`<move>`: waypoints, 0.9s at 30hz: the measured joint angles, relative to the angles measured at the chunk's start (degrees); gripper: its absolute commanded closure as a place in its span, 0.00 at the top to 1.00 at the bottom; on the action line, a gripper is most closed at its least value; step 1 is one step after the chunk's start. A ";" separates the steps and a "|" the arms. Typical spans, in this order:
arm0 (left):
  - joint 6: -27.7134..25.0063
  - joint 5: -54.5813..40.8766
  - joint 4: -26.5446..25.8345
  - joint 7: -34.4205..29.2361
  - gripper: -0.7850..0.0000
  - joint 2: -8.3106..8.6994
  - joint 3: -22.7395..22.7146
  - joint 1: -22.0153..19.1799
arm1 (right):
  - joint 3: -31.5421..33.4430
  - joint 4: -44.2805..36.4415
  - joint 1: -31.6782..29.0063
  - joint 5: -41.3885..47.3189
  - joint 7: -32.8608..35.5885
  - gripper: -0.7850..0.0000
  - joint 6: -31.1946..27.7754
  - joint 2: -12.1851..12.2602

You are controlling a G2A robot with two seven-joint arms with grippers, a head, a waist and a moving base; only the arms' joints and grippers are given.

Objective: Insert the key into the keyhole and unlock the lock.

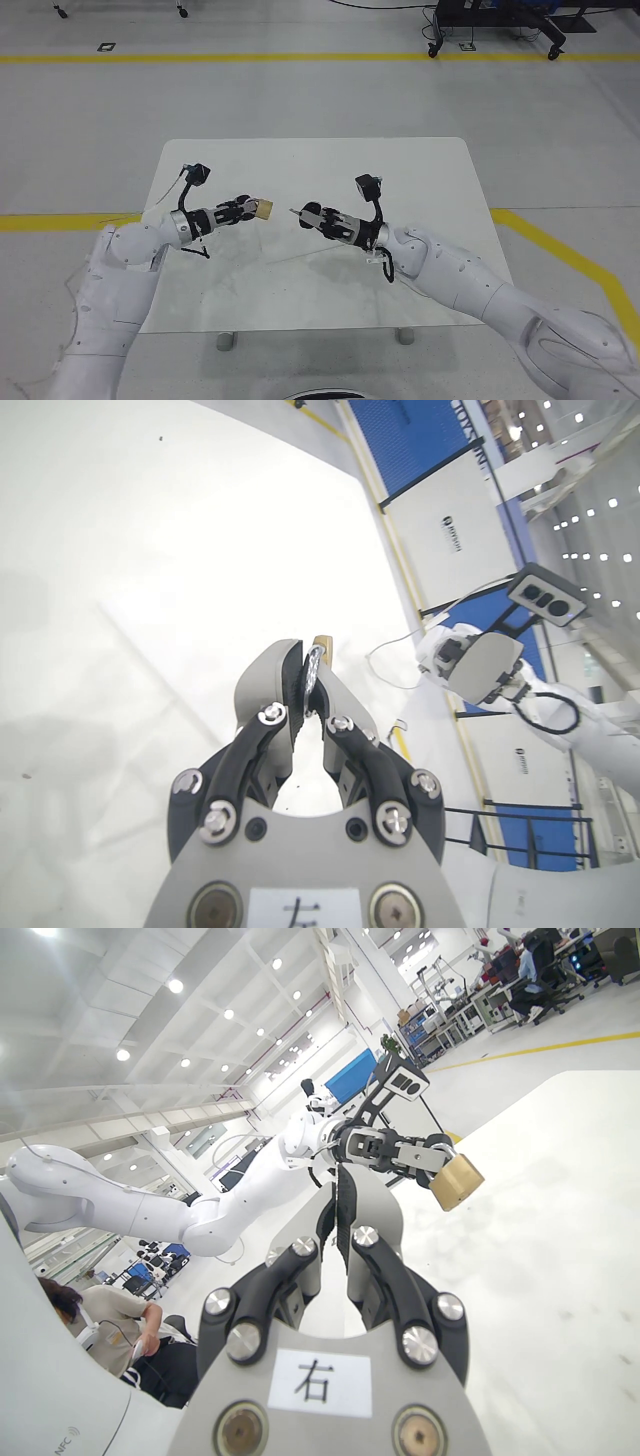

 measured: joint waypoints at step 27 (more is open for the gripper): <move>-6.88 -34.52 18.03 -19.62 0.00 -3.13 13.64 -12.97 | 11.21 -7.40 -9.05 2.79 -3.02 0.00 6.53 0.89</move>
